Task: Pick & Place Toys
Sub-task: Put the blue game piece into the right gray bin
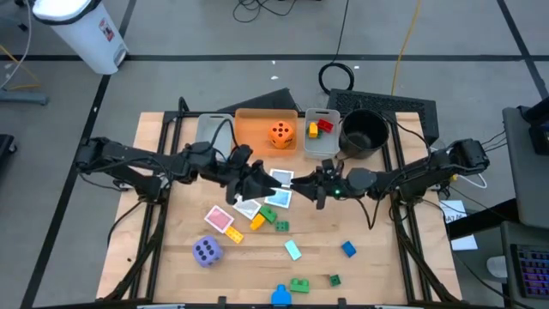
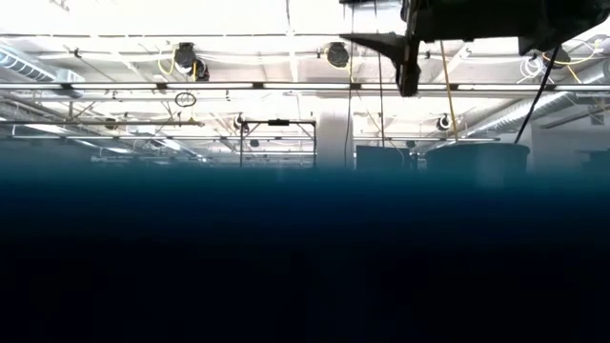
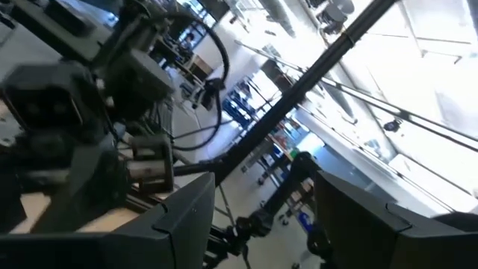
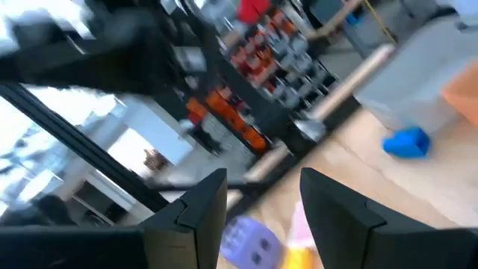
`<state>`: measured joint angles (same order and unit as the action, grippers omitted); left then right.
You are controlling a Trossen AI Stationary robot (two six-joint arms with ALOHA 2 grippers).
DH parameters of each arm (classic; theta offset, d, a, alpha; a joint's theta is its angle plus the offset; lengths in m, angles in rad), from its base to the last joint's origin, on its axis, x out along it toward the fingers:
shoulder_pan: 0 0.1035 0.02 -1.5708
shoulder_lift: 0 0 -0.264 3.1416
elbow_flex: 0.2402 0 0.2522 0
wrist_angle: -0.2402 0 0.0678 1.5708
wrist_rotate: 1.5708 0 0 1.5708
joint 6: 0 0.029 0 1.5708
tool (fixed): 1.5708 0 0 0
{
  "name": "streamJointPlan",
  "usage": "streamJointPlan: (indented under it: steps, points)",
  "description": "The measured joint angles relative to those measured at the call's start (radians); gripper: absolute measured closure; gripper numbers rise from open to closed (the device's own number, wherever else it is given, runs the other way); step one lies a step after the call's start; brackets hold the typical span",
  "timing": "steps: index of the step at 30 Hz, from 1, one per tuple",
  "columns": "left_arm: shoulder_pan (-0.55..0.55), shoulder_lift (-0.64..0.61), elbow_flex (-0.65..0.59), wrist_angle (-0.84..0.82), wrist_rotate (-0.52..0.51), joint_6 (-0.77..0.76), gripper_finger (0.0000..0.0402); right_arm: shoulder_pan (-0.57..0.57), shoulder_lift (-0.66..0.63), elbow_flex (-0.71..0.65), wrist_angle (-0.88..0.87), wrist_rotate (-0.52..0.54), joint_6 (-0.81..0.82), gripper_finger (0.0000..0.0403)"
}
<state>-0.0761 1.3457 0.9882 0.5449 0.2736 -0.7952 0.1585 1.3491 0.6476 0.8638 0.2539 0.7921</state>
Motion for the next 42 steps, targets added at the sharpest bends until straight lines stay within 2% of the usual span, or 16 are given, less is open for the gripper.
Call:
streamJointPlan:
  steps: [6, 10, 14, 18, 20, 24, 29, 33, 38, 42]
  points:
    - [0.013, 0.0, 0.0, -0.004, 0.072, -0.004, 0.0165, -0.06, -0.034, 0.012, 0.233, -0.176, -0.047, 0.0243]
    - [0.012, -0.019, 0.0, -0.061, 0.089, 0.0, 0.0165, -0.065, -0.109, 0.083, 0.113, -0.232, -0.109, 0.0243]
    - [0.01, -0.058, 0.0, -0.2, 0.076, 0.021, 0.0165, -0.035, -0.185, 0.26, -0.266, -0.231, -0.25, 0.0243]
    - [-0.008, -0.111, 0.001, -0.37, 0.01, 0.055, 0.0165, 0.025, -0.189, 0.509, -0.822, -0.219, -0.382, 0.0243]
    - [-0.024, -0.136, 0.0, -0.445, -0.033, 0.069, 0.0165, 0.065, -0.164, 0.612, -1.055, -0.172, -0.408, 0.0243]
    - [-0.053, -0.18, 0.0, -0.613, -0.131, 0.081, 0.0165, 0.143, -0.114, 0.717, -1.341, -0.096, -0.403, 0.0243]
    - [-0.093, -0.222, 0.0, -0.804, -0.266, 0.074, 0.0165, 0.207, -0.076, 0.699, -1.598, -0.096, -0.276, 0.0243]
    - [-0.112, -0.226, 0.0, -0.891, -0.35, 0.055, 0.0165, 0.254, -0.063, 0.598, -1.761, -0.098, -0.134, 0.0243]
    - [-0.118, -0.226, 0.0, -0.89, -0.361, 0.051, 0.0165, 0.336, -0.08, 0.398, -1.727, -0.181, 0.148, 0.0243]
    - [-0.118, -0.225, 0.0, -0.892, -0.37, 0.051, 0.0165, 0.413, -0.079, 0.272, -1.572, -0.201, 0.416, 0.0243]
